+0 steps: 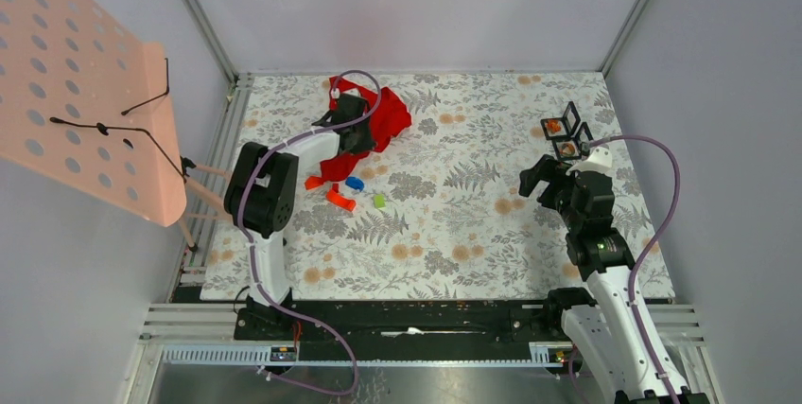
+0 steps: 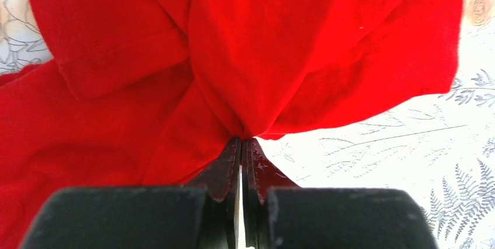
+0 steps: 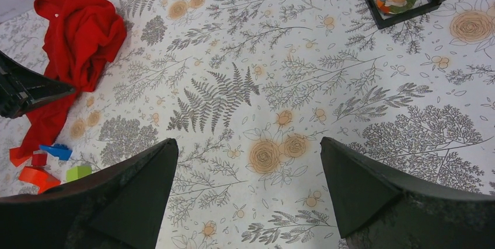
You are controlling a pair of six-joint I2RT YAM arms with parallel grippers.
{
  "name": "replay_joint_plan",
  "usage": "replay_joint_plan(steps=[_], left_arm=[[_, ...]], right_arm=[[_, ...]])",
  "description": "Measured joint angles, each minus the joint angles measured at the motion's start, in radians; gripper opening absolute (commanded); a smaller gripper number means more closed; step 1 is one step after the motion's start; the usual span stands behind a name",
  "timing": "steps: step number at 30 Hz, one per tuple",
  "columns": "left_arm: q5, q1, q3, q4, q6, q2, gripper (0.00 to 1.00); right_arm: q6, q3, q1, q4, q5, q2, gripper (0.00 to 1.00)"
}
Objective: Pin the brooch onto the clothing
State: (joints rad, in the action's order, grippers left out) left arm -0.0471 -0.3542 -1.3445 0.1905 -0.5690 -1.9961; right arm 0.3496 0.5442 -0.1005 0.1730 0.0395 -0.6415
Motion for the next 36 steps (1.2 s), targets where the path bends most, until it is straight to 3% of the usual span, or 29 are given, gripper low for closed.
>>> replay_joint_plan(steps=[8, 13, 19, 23, 27, 32, 36], left_arm=[[-0.001, -0.046, -0.065, 0.046, 0.054, 0.179, 0.0], [0.121, -0.073, -0.286, 0.045, 0.091, 0.299, 0.0], [0.286, -0.092, -0.383, 0.031, 0.099, 0.443, 0.0], [0.36, -0.111, -0.38, 0.021, 0.087, 0.486, 0.0], [0.414, -0.132, -0.302, 0.009, 0.052, 0.527, 0.0], [0.446, -0.15, -0.211, -0.006, 0.014, 0.545, 0.0], [0.46, -0.154, -0.175, -0.006, -0.005, 0.55, 0.0]], right_arm=[[0.002, 0.018, 0.0, -0.002, -0.061, -0.052, 0.97], [0.025, 0.035, 0.0, -0.009, -0.181, -0.145, 0.97], [0.041, 0.054, -0.001, -0.011, -0.294, -0.212, 0.96], [0.058, 0.068, -0.038, -0.053, -0.356, -0.244, 0.97], [0.079, 0.071, -0.15, -0.14, -0.399, -0.275, 0.94], [0.109, 0.101, -0.277, -0.292, -0.434, -0.358, 0.91], [0.108, 0.14, -0.31, -0.364, -0.434, -0.406, 0.87]])
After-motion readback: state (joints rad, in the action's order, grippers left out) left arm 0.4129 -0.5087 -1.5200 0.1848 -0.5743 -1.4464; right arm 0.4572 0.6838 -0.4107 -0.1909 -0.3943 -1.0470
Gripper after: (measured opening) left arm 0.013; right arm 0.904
